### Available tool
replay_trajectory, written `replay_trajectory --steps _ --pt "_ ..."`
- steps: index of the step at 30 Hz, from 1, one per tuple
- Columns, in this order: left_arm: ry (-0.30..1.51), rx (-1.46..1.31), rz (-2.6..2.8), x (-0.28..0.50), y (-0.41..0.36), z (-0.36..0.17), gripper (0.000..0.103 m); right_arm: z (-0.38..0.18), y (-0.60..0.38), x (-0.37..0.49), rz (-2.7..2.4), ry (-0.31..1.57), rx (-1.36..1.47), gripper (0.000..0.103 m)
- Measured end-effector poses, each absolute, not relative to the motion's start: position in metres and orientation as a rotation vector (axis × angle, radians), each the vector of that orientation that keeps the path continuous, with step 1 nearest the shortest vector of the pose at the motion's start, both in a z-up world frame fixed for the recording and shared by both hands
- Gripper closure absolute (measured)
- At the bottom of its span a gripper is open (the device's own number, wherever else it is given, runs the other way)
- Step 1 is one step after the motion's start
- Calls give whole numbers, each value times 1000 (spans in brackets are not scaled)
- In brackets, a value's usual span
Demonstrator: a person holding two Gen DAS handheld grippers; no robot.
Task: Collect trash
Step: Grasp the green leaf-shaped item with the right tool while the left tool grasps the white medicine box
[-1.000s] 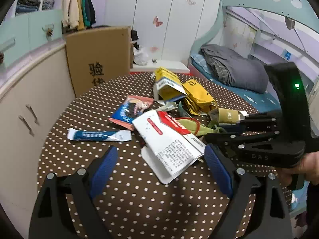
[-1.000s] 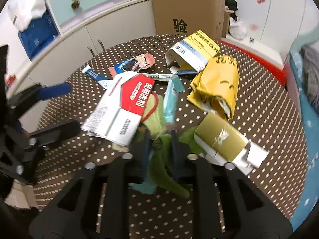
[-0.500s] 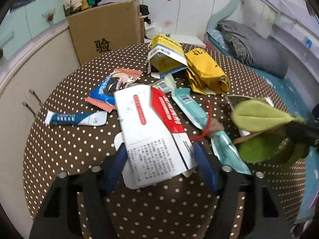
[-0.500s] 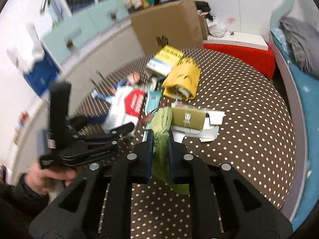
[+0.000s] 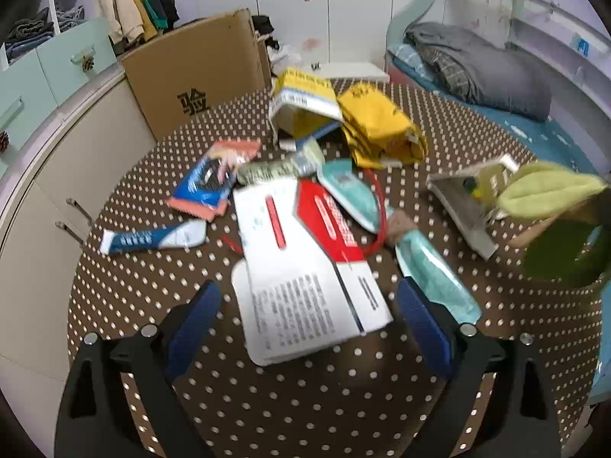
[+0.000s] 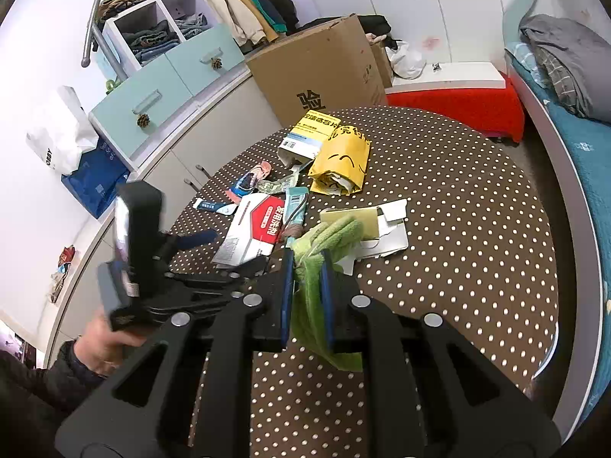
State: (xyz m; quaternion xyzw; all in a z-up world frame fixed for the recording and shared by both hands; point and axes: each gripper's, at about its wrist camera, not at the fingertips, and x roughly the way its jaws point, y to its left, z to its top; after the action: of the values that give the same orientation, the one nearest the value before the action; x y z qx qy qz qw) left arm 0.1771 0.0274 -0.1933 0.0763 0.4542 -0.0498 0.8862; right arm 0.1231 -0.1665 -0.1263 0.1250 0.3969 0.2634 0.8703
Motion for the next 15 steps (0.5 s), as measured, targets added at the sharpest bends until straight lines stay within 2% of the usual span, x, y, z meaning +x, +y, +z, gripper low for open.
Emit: replay_trajectory --steps 1,3,4,7,11,15 --pt "964 132 -112 177 29 -199 26 -126 -166 121 547 828 260 89" --pt "947 104 -107 173 32 -198 38 -123 -166 115 537 827 254 89" --pt "939 111 -115 169 32 -196 54 -122 -166 113 535 825 251 89" --pt "928 55 -138 161 43 -189 67 -117 -169 108 539 812 256 89" --pt "917 -23 -169 154 62 -184 77 -113 -173 112 539 798 263 89" --pt "877 -56 -155 148 76 -171 83 -104 -178 121 545 771 284 89"
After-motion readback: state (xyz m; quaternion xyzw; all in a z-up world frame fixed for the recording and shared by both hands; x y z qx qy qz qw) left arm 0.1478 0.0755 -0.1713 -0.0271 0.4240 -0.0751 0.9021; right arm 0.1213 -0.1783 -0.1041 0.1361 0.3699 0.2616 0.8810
